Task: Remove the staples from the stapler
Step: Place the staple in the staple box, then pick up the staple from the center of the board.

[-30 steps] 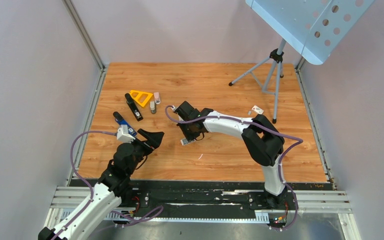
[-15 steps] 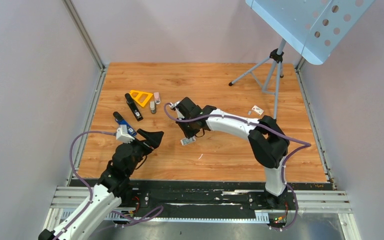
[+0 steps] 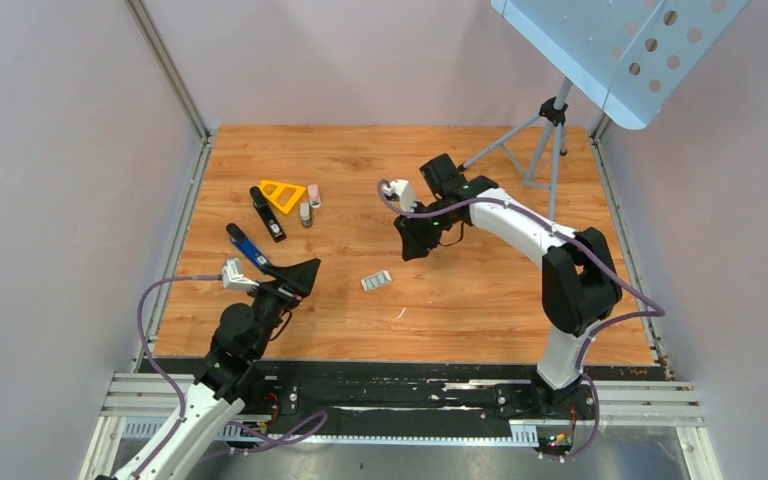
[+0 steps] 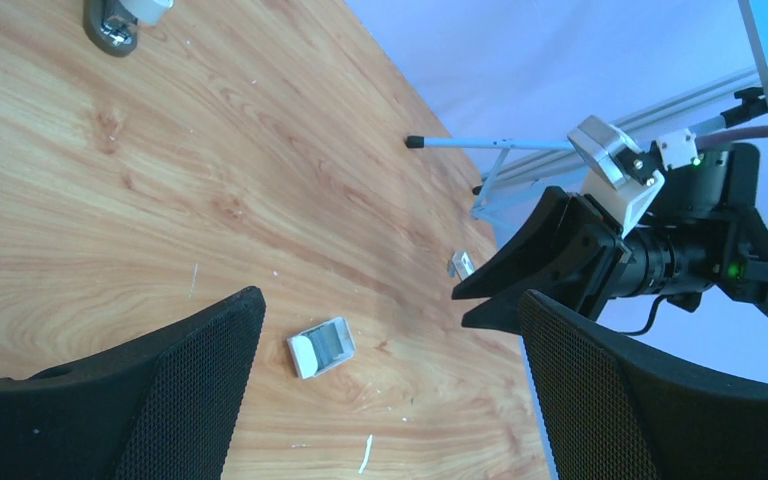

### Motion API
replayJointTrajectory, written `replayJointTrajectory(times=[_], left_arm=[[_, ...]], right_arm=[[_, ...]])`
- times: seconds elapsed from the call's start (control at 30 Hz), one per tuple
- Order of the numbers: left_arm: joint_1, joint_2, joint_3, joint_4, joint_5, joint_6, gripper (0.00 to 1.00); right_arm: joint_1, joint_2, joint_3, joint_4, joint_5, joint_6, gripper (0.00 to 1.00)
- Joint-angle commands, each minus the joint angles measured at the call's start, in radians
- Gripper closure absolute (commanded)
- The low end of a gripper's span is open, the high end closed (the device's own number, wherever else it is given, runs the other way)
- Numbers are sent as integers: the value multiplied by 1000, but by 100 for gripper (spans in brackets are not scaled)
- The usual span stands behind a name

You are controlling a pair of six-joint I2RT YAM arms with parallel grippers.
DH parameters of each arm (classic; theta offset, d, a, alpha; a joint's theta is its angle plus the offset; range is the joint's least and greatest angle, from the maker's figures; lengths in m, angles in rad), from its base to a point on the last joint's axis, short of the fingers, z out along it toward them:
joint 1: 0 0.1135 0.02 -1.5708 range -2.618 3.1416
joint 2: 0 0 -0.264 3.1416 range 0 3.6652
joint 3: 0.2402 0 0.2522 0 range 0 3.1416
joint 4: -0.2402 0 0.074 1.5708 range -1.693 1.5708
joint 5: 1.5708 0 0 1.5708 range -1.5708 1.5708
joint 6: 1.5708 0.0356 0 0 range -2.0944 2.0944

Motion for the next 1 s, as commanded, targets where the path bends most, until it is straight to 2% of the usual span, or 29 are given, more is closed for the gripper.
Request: replayJointTrajectory(times=[0.0,0.2,0.4,0.73,0.87,0.97], left_arm=[[7,-41,-29,37,-43,-34,0],[7,-6,-29,50,-40,-35,0],[7,62,-29,103,-28,-39,0],[7,154,-29,167,-8,-46,0],[7,159,-29,169,-11,-48,0],[7,162,-29,169,-11,-49,0]], right_arm=[[-110,-44,-59,-89,-56,-139,60],[-280,-14,-64,-90,62,-123,59],[-418,46,-22,-28,295,35,64],[-469,90,-54,117,683,257,71],[-486,101,-61,134,709,295,81],[-503,126,-48,133,684,311,83]])
